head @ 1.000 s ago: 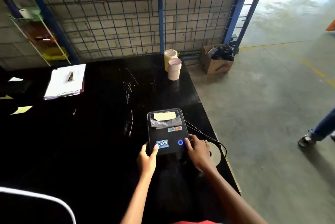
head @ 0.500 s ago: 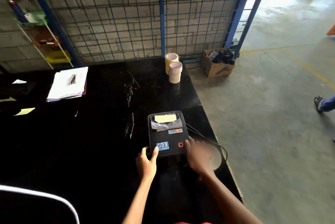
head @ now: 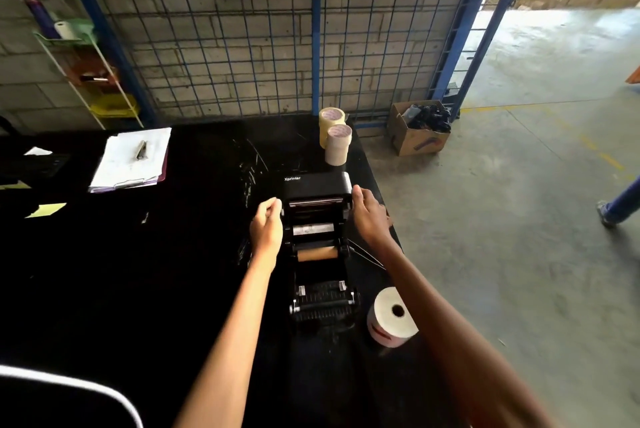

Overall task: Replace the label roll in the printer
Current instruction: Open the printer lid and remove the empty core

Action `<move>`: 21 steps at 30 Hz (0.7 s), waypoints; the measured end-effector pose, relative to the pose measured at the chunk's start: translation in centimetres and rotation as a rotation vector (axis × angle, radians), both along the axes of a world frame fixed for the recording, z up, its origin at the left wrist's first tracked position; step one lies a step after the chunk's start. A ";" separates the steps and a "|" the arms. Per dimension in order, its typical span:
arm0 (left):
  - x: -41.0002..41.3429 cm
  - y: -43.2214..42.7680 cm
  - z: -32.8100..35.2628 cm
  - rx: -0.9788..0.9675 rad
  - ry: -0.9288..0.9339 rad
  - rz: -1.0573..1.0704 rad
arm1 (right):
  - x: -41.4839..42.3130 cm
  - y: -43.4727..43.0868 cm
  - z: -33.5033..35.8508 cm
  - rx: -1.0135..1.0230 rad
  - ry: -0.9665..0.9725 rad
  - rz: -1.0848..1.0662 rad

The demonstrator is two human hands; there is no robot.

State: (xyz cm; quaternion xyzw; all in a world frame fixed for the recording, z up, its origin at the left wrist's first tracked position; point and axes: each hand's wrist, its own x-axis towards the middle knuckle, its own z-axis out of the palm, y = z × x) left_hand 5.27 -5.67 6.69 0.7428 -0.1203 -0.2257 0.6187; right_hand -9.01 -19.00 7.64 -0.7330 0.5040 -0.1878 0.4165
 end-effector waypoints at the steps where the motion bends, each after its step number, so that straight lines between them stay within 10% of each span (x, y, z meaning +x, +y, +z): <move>1: 0.7 -0.2 -0.2 -0.004 0.004 -0.034 | 0.2 -0.3 0.0 0.024 -0.044 0.008; 7: 2.1 1.1 -3.0 0.021 -0.058 -0.129 | -0.6 -0.1 -2.3 0.049 -0.248 -0.047; 16: 1.1 2.0 -10.4 0.725 -0.528 -0.475 | -2.2 0.5 -12.0 -0.073 0.329 0.236; 21: 1.0 1.3 -11.5 0.753 -0.671 -0.497 | -1.2 0.3 -12.5 -0.235 0.425 0.355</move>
